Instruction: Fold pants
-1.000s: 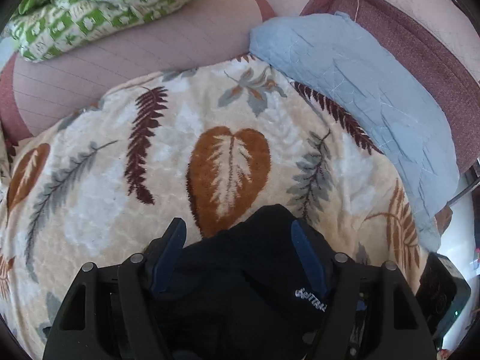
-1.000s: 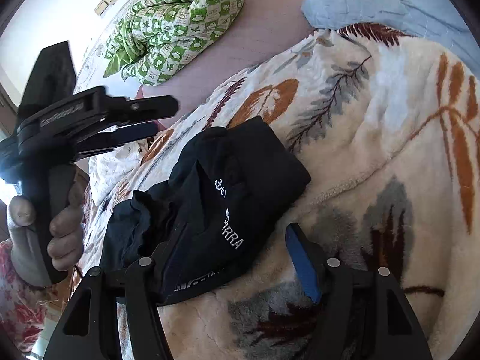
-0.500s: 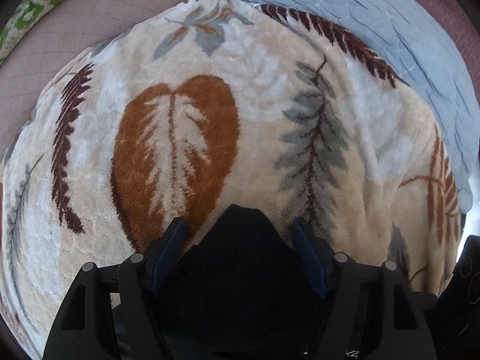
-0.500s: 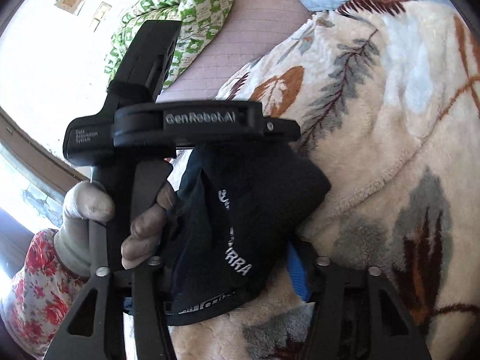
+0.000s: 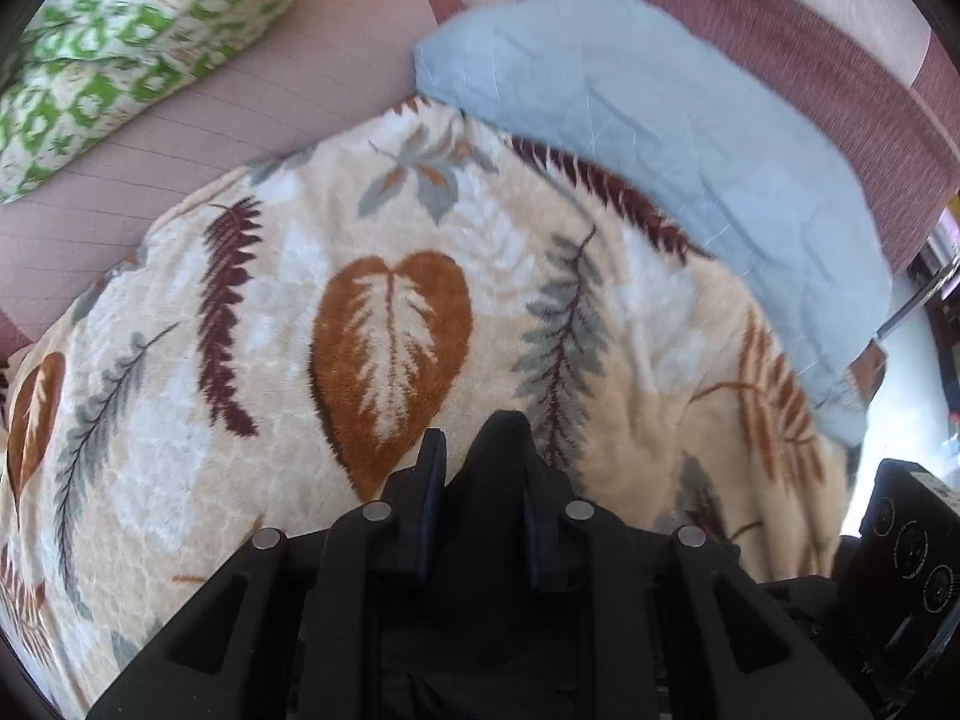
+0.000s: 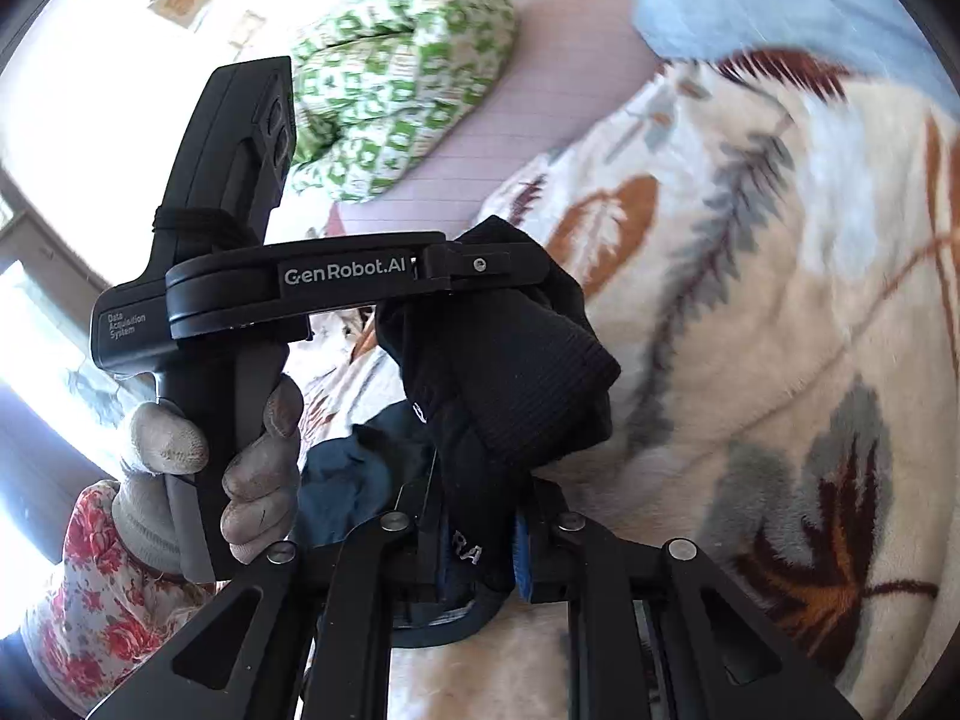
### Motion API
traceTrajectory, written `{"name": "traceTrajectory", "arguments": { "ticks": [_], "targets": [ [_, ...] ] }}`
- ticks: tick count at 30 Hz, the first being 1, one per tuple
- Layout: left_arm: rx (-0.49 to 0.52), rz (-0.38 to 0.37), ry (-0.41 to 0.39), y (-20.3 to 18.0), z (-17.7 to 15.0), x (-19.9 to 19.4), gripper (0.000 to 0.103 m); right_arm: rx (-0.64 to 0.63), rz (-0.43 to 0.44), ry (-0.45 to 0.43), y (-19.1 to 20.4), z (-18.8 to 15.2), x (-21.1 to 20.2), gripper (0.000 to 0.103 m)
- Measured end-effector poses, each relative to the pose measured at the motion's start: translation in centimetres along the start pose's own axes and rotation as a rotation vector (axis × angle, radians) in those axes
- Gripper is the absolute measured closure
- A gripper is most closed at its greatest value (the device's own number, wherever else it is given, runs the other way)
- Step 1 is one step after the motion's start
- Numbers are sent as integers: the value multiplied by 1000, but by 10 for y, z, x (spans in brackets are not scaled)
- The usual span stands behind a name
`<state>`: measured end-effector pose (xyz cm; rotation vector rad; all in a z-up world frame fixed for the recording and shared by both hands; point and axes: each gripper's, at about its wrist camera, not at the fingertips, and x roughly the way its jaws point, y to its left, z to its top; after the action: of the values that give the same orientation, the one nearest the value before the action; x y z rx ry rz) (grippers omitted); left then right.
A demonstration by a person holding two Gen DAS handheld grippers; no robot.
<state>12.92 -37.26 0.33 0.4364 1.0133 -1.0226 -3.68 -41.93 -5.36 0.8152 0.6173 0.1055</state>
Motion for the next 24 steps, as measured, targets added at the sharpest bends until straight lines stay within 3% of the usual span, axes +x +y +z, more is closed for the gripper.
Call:
{"name": "traceTrajectory", "arguments": {
  "ticks": [5,12,24],
  "targets": [
    [-121,-53,-104,41,-15,-52,82,-104,18,10,46,3,-2,87],
    [-317,-104,-222,112,-73,-105,83,-265,13,75,117,0,24,87],
    [-553,-119,-276,205,-163,-110,83,-533,-67,223,203,-61,104,86]
  ]
}}
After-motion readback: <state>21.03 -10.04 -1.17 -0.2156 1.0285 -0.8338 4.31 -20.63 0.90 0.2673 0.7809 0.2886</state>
